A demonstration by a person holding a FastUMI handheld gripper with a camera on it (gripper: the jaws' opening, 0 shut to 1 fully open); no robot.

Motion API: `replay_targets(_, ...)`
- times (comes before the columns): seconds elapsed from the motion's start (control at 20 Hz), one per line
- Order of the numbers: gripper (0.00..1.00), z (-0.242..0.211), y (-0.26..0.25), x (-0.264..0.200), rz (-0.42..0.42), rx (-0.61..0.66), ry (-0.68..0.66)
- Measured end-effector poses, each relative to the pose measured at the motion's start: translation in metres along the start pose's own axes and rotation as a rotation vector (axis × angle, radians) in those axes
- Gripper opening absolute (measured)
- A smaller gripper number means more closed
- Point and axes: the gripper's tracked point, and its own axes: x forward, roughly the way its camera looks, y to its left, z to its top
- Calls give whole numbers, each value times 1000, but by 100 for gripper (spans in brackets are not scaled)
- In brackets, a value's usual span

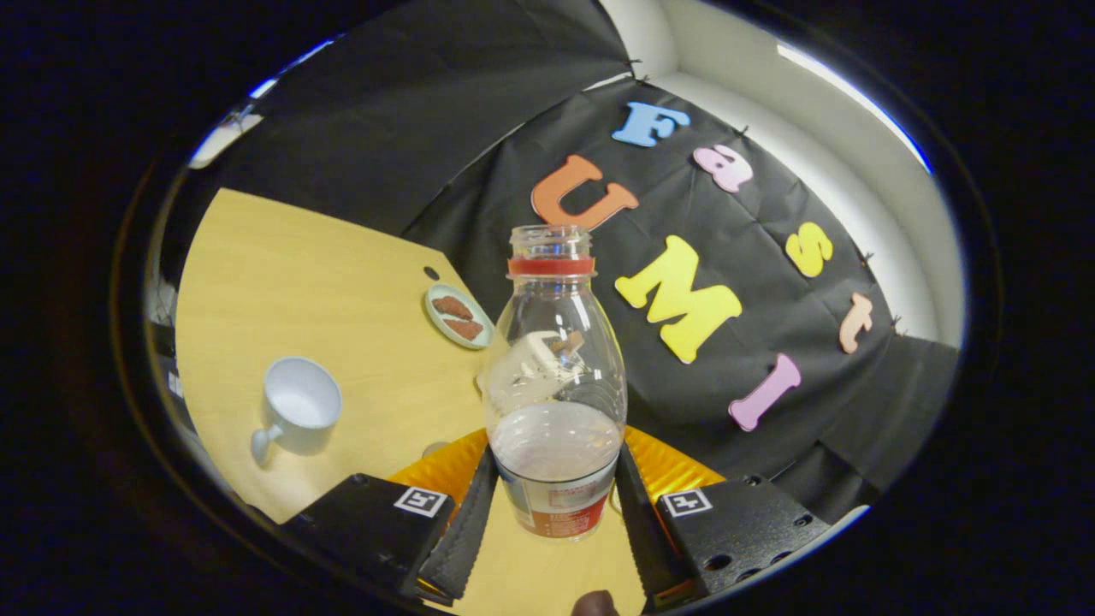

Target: Take the bottle from table, then pour the juice into the cup, finally place the bottle on the coaster

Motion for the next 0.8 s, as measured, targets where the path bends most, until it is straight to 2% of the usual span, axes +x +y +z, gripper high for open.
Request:
replay_targets(0.25,76,35,-42,0,-53,220,-116)
replay_targets(0.6,76,48,-68,37,-110,383,-186)
replay_targets(0.8,76,44,-66,63,-100,481,-184)
